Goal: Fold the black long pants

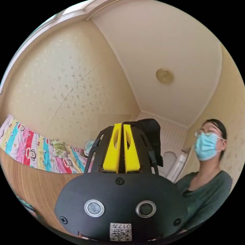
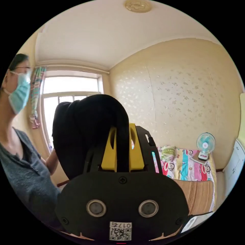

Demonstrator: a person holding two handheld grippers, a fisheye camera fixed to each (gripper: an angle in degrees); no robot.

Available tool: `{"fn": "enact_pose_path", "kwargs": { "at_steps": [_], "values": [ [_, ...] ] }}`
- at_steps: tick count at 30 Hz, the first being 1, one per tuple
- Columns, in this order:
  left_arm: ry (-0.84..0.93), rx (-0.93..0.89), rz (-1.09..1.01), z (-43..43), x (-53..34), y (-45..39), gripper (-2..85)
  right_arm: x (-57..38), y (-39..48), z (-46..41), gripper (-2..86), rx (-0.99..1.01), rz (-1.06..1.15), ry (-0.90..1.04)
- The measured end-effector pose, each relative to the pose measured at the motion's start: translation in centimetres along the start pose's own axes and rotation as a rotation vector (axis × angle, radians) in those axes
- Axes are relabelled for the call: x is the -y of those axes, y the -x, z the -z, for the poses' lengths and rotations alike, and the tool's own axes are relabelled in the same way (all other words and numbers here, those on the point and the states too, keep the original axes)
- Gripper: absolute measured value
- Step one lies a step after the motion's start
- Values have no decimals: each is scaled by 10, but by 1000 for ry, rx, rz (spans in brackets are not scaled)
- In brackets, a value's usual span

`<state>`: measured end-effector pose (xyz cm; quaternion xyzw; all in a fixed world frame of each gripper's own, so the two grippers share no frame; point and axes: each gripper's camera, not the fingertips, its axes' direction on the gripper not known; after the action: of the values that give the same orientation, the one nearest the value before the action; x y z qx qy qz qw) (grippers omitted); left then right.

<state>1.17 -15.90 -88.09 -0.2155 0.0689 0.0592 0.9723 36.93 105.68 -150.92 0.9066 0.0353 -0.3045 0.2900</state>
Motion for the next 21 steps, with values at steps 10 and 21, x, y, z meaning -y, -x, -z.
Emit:
{"fn": "enact_pose_path", "kwargs": {
  "at_steps": [10,21],
  "values": [
    [490,693,554,-198,-6,338,40,-37,-280,-272,78,-342,-289,810],
    [1582,826,1079,-85,-397,464,10,-560,-302,-88,26,-181,-1461,1370]
  ]
}}
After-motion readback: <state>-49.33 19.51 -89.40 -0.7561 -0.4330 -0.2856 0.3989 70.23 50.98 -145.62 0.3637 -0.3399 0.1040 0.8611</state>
